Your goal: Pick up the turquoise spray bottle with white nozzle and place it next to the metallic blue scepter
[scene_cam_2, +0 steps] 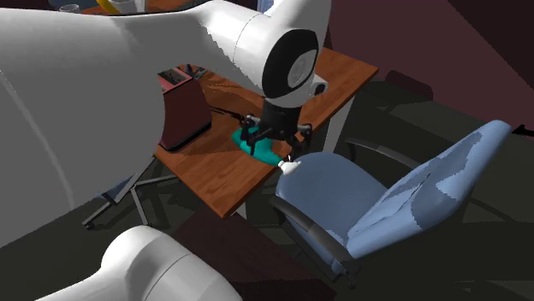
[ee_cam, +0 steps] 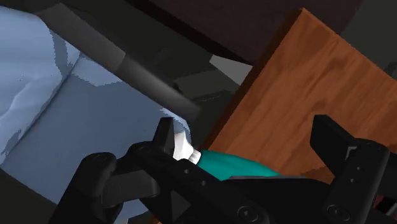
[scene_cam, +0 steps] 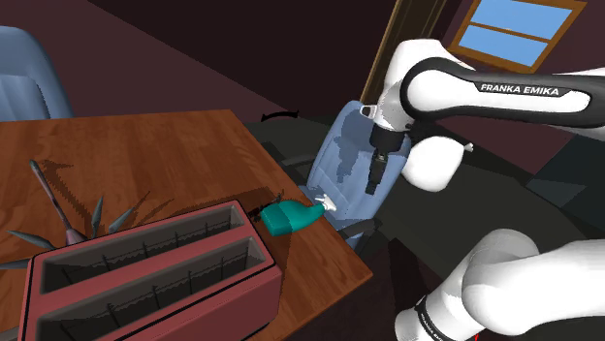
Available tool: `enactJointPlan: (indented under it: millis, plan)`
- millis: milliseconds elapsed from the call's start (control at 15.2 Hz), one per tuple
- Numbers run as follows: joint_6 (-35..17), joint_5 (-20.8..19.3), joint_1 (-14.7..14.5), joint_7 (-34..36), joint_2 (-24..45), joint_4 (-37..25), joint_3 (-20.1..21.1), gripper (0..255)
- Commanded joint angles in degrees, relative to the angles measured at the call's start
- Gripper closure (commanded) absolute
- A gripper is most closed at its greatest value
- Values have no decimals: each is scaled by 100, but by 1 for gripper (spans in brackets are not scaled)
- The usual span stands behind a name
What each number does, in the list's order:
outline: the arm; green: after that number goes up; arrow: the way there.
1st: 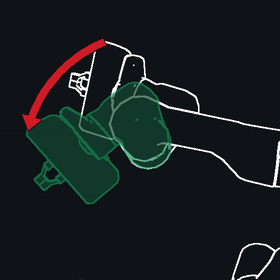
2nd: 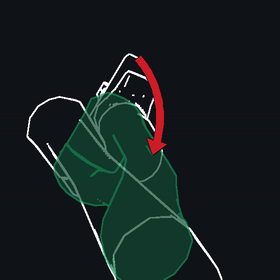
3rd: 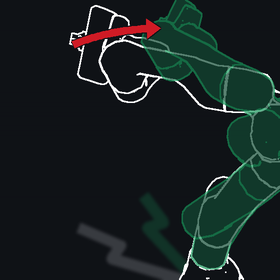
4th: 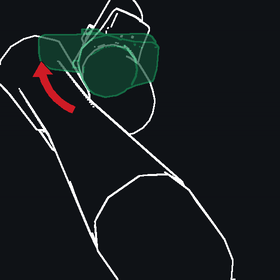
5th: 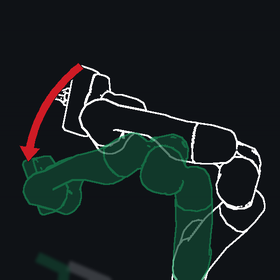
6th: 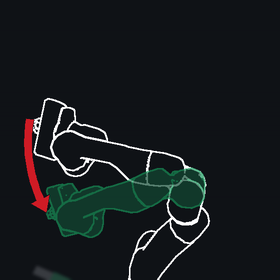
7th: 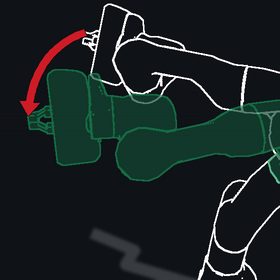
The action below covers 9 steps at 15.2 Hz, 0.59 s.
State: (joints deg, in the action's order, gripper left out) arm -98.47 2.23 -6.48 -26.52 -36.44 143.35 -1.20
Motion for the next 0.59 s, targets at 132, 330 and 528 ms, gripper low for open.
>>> enactJointPlan:
  millis: [132,330,528]
  plan:
    - [-946,-99,-419,-1336,681,107,-183,0]
    - [-1599,-107,-725,-2291,1200,126,-277,0]
    - [-2218,-62,-1033,-3240,1720,109,-335,0]
